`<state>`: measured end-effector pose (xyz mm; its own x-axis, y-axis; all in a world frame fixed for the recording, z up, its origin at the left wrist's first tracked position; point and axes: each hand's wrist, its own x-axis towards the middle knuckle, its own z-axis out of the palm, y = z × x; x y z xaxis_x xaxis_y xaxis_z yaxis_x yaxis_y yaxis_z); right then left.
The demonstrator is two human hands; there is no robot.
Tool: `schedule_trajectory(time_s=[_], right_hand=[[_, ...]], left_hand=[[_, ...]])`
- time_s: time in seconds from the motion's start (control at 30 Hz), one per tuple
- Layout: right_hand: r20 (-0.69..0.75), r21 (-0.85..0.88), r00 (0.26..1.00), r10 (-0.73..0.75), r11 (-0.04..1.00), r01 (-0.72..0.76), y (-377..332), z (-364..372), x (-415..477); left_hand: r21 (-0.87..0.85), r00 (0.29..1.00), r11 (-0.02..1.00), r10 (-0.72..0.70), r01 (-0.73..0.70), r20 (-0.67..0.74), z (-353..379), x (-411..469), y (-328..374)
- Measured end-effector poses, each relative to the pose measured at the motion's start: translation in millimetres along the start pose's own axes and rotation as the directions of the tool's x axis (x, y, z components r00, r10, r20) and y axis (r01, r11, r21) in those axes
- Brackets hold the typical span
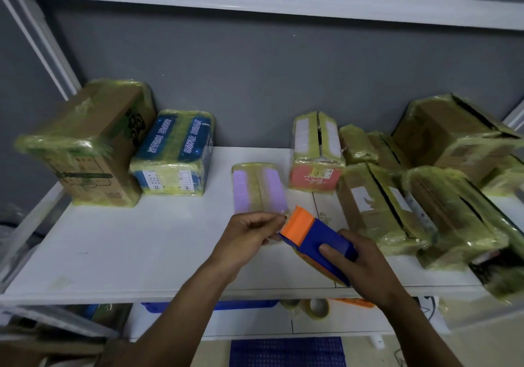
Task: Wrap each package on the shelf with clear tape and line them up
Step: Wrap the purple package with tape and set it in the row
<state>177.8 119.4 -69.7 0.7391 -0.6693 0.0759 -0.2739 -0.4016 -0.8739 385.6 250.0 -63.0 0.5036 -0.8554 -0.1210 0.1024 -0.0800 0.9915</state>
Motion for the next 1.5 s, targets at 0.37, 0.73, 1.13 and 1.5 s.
schedule_trajectory(time_s=[0.37,0.73,1.13,1.5], right_hand=[[0.034,-0.016,0.999,0.018,1.000,-0.017,-1,5,2],[0.099,-0.096,0.995,-0.018,0.995,0.027,-18,18,4],[0.148,-0.230,0.989,0.017,0.973,0.018,-19,14,14],[0.220,-0.289,0.974,0.049,0.957,0.017,-24,19,20]], left_hand=[[0.100,0.987,0.993,0.077,-0.063,-0.139,-8,-6,-6],[0.161,0.977,0.987,0.051,-0.018,-0.205,-29,-10,-7],[0.146,0.927,0.989,0.046,0.009,-0.371,-64,-17,-17],[0.111,0.897,0.994,0.039,0.012,-0.440,-77,-20,-37]])
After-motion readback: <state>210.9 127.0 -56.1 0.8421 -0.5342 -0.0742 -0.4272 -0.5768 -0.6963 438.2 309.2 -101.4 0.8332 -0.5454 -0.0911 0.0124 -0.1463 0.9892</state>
